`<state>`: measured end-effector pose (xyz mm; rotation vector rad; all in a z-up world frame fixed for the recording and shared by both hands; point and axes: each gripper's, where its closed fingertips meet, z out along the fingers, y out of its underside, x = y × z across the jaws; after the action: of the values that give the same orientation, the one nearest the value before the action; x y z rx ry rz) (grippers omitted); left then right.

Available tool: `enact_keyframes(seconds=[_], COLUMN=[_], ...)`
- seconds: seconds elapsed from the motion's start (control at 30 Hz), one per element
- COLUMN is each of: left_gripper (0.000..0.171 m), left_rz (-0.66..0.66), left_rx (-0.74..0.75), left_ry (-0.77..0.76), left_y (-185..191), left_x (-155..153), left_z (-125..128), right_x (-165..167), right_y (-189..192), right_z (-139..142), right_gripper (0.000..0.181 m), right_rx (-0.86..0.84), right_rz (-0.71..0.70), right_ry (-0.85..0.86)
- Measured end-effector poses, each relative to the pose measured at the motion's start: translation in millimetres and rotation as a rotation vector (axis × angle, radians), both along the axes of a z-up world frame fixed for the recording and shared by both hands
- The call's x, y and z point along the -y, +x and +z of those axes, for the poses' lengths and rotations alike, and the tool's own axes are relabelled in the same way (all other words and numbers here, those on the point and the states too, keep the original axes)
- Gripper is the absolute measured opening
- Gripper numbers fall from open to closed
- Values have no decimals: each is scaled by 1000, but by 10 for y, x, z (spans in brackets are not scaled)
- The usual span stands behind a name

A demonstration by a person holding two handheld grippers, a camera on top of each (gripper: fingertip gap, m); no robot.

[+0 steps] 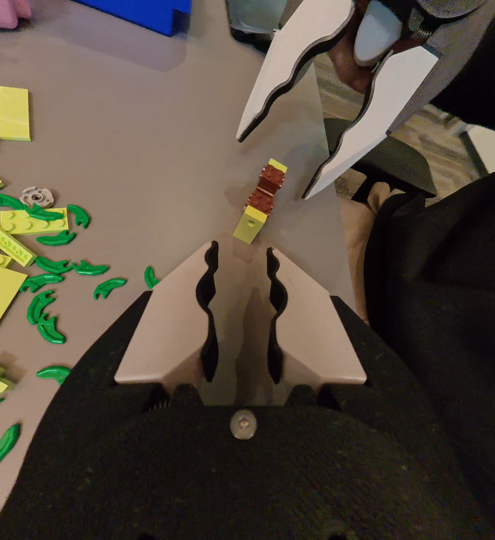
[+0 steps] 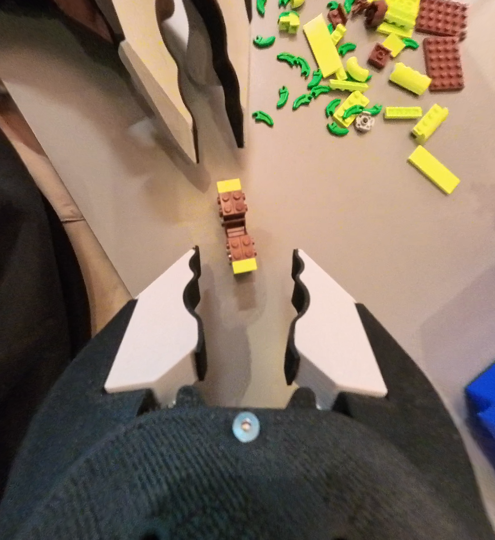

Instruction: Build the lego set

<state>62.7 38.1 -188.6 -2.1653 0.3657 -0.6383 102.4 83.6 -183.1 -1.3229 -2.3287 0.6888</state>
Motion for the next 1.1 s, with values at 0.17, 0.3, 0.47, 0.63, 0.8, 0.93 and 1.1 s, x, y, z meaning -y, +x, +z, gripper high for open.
enact_keyframes(seconds=[0.17, 0.3, 0.47, 0.63, 0.8, 0.93, 1.1], left_gripper=[33, 33, 29, 21, 21, 22, 49], left_rz=[9, -4, -22, -14, -23, -17, 1], left_rx=[-37, -107, -219, -240, -245, -227, 31], left_ry=[53, 66, 54, 23, -33, -53, 59], left_y=[75, 139, 198, 193, 225, 235, 239], left_x=[-75, -130, -181, -197, -210, -217, -201], left_z=[48, 18, -80, -135, -216, -229, 102], right_x=[-106, -137, -69, -2, -19, 37, 117], right_y=[145, 207, 155, 95, 54, 18, -40], right_z=[0, -27, 50, -44, -234, -234, 90], right_gripper=[52, 40, 33, 33, 29, 18, 16], right_rx=[-109, -131, -189, -152, -88, -58, -15], right_rz=[-53, -38, 24, 51, 41, 20, -62], right_ry=[-119, -155, -154, -154, -124, -217, -632])
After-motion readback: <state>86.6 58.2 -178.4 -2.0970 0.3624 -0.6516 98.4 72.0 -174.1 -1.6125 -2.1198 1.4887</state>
